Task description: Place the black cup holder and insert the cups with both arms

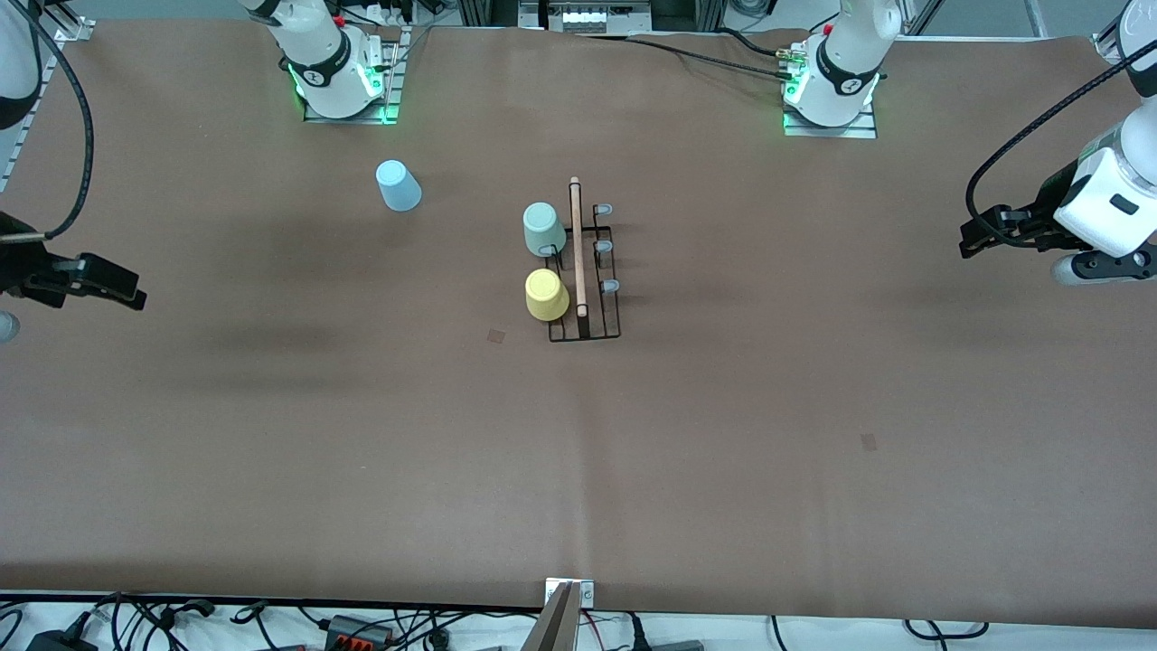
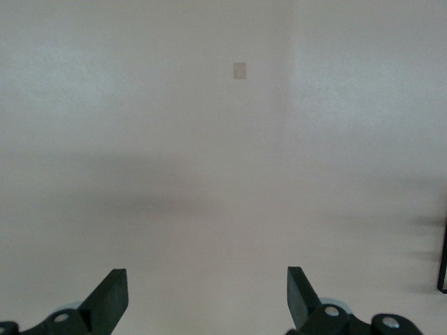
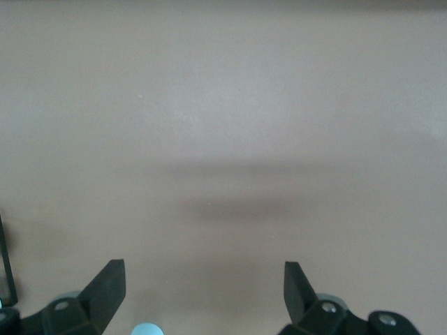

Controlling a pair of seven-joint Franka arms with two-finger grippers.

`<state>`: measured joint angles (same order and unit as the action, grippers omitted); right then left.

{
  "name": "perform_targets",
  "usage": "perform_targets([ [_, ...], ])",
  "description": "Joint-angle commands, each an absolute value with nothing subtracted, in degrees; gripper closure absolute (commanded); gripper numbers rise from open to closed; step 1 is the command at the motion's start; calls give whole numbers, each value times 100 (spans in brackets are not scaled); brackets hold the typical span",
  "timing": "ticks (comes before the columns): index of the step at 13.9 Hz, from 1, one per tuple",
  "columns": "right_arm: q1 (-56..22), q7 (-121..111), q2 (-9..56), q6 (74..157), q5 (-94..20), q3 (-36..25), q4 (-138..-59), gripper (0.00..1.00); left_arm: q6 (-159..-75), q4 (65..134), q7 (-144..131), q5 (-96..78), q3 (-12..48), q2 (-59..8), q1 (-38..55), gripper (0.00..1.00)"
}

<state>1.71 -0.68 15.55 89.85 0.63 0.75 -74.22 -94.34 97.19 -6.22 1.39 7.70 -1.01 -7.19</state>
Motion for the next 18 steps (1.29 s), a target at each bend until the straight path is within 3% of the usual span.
perform_targets([
  [1,123,-202,1153,9025,88,-18,-7951,0,-9334,9598,-475,-9,800,-141,-782,0],
  [4,114,-150,660,9605,88,-18,-8927,0,-9334,9598,-475,-9,800,-141,-782,0],
  [9,105,-149,326,10107,79,-9,-9526,0,-9334,9589,-483,-9,800,-141,-782,0],
  [18,114,-141,158,9809,62,-18,-9589,0,-9334,9580,-475,-9,800,-141,-782,0],
])
